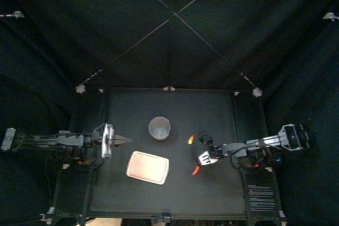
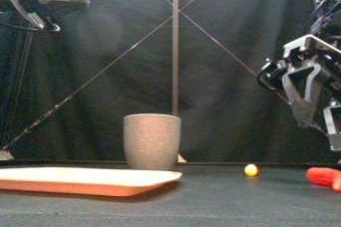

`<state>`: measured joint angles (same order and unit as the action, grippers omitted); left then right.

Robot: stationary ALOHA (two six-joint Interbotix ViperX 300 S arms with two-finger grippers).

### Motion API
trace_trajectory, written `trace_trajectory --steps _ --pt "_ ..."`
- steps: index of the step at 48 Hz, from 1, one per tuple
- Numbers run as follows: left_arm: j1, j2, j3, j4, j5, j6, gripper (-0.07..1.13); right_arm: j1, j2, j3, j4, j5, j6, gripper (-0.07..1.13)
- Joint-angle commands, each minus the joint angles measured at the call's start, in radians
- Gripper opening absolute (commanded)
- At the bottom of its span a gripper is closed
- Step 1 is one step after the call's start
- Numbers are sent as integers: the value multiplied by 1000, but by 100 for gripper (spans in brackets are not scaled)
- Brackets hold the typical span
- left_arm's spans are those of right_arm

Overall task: Pick the red chile then place it in the grey bowl
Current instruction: Pick the red chile

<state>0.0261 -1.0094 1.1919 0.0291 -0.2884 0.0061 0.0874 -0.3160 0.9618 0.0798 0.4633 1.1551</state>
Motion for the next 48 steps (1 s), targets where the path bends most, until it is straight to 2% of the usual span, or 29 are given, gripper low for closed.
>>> trace_trajectory --steps 1,9,22,48 --pt "2 3 -12 5 -3 0 -4 14 17 -23 -14 32 23 102" --pt "2 2 -12 3 -3 2 -4 46 75 -46 -23 28 80 102" --pt "3 3 -12 5 -3 2 -4 77 201 -137 -109 20 173 102" --pt "3 2 -12 5 -3 2 -4 92 282 -169 -97 66 183 98"
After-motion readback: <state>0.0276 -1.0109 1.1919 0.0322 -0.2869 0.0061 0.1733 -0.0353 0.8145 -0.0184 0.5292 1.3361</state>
